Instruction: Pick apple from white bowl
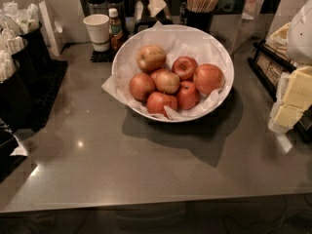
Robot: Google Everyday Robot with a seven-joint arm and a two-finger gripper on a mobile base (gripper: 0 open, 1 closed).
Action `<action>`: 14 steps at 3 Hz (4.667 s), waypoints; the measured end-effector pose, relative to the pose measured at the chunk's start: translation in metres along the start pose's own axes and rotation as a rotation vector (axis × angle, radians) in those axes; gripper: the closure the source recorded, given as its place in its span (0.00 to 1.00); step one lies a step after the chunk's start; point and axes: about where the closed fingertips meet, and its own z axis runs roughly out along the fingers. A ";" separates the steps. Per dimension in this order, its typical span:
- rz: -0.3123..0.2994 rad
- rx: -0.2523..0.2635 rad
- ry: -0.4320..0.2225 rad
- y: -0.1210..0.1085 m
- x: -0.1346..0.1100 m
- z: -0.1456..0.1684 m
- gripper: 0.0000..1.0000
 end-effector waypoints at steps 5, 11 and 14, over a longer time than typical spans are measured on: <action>-0.108 -0.048 -0.339 -0.019 -0.118 0.004 0.15; 0.100 -0.051 -0.356 -0.076 -0.091 0.094 0.00; 0.058 -0.099 -0.353 -0.068 -0.111 0.112 0.05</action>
Offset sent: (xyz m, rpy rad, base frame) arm 0.0140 0.0294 -0.0070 0.1713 -0.0167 0.0213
